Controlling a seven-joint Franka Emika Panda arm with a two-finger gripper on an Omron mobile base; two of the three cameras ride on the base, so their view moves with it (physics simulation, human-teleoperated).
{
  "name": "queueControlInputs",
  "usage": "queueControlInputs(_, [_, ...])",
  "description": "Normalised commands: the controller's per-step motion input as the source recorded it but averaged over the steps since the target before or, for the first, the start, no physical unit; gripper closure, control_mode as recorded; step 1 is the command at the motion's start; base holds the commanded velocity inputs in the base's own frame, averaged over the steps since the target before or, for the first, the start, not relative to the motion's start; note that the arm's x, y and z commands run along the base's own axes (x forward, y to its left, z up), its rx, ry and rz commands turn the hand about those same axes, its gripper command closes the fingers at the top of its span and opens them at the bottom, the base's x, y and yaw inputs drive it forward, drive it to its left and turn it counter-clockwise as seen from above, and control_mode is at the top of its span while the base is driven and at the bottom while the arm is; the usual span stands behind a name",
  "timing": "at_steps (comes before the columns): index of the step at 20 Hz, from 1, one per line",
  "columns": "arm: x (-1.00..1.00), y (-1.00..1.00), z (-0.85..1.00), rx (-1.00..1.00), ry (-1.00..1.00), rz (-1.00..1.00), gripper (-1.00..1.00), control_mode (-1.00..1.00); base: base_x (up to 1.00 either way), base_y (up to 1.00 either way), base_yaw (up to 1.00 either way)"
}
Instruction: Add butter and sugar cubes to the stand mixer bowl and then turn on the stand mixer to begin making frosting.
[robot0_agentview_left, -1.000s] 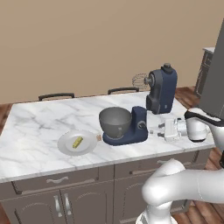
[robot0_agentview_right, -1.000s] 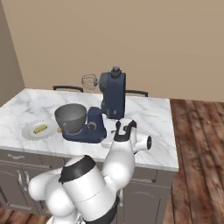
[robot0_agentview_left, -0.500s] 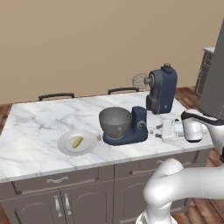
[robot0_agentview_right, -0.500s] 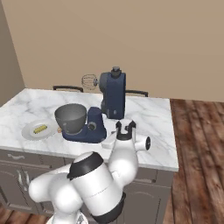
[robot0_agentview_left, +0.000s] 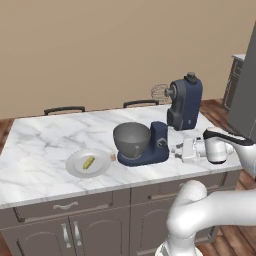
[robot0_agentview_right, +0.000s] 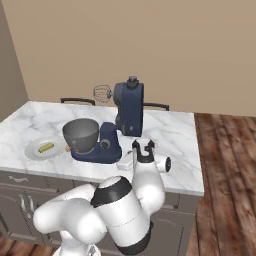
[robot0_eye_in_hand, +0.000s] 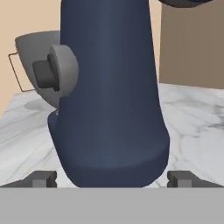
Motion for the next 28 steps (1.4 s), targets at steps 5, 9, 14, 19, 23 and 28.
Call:
queueControlInputs(5, [0.19,0.0,-0.12,0.0,0.0,0.01,-1.0,-1.0,0.0,0.0,0.0])
queueControlInputs(9, [0.21,0.0,-0.1,0.0,0.0,0.01,-1.0,-1.0,0.0,0.0,0.0])
queueControlInputs(14, [0.18,0.0,-0.09,0.0,0.0,0.0,-1.0,-1.0,0.0,0.0,0.0])
queueControlInputs(19, [0.09,0.0,-0.16,0.0,0.0,0.0,-1.0,-1.0,0.0,0.0,0.0])
queueControlInputs(23, [0.06,0.0,-0.2,0.0,0.0,0.0,-1.0,-1.0,0.0,0.0,0.0])
queueControlInputs(28, [0.13,0.0,-0.17,0.0,0.0,0.0,-1.0,-1.0,0.0,0.0,0.0])
